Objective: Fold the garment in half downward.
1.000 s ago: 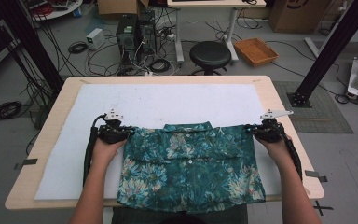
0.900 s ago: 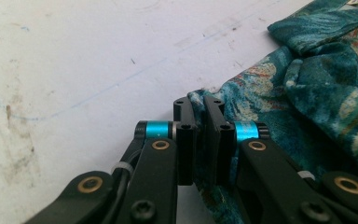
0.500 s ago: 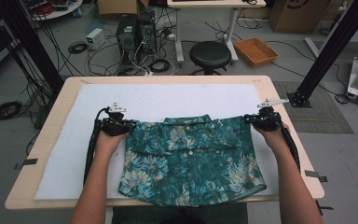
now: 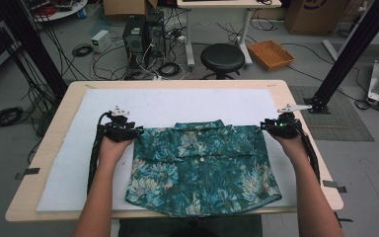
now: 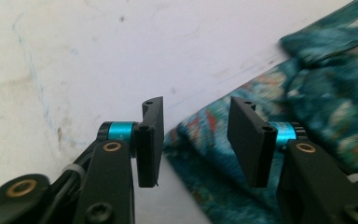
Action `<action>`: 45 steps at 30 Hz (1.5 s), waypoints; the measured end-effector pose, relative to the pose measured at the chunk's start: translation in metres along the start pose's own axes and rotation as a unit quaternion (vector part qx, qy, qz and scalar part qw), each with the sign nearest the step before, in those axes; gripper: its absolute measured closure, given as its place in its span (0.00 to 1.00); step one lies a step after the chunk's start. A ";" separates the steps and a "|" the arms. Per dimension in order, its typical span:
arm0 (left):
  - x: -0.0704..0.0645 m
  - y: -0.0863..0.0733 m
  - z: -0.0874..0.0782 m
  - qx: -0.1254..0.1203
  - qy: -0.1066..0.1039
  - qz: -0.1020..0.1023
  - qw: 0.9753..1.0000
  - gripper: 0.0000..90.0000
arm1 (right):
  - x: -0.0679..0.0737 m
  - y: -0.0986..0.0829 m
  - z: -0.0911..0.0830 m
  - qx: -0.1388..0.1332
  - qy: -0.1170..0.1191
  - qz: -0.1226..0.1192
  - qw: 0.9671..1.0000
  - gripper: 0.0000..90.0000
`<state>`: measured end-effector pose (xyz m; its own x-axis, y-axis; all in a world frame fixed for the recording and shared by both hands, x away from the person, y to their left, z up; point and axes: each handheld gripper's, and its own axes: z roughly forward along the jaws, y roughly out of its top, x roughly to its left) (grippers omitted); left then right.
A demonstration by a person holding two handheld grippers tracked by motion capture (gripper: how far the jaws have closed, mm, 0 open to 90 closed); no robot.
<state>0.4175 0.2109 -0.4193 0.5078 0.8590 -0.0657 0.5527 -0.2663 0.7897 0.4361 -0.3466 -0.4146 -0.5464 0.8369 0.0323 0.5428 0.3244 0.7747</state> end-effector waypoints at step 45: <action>-0.072 -0.007 -0.013 -0.012 -0.140 0.080 0.987 0.95 | 0.095 -0.010 0.005 0.008 0.112 -0.085 0.990 1.00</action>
<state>0.3685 0.1568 -0.4125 0.7513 0.6521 -0.1019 0.4365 -0.3751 0.8178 0.3821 -0.2678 -0.4223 -0.7572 0.6518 0.0424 0.4400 0.4611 0.7706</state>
